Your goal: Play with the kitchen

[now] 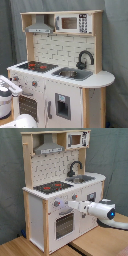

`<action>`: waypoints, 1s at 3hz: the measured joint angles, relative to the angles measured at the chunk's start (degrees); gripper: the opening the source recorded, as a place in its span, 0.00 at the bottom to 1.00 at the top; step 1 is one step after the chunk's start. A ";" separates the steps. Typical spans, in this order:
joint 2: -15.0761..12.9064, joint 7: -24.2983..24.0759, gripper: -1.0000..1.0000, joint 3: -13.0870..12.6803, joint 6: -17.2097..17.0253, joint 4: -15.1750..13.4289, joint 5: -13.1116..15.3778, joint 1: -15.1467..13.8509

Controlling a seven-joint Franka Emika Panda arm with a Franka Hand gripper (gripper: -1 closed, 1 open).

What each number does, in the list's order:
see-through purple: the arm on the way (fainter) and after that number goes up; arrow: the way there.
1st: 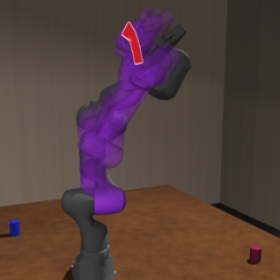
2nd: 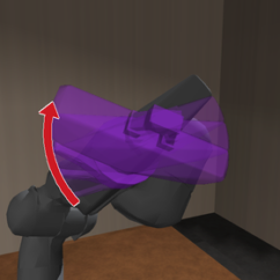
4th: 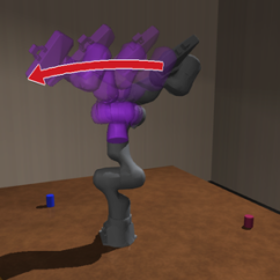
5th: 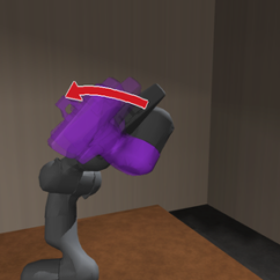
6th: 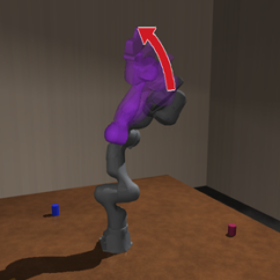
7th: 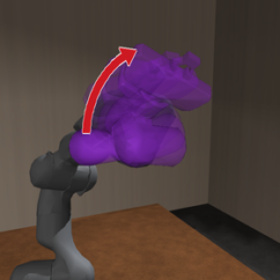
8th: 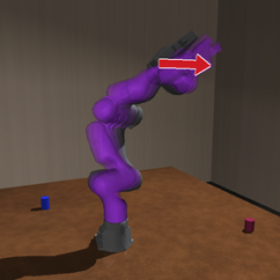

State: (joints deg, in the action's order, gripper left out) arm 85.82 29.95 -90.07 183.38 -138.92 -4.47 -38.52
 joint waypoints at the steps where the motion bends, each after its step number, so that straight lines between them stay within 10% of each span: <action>1: 0.01 -0.39 1.00 -0.44 0.65 4.65 -0.03 -3.30; 3: 0.01 -12.32 1.00 -0.93 0.50 6.13 -0.08 -4.73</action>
State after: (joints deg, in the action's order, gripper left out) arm 85.83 17.63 -91.00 183.88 -132.79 -4.54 -43.25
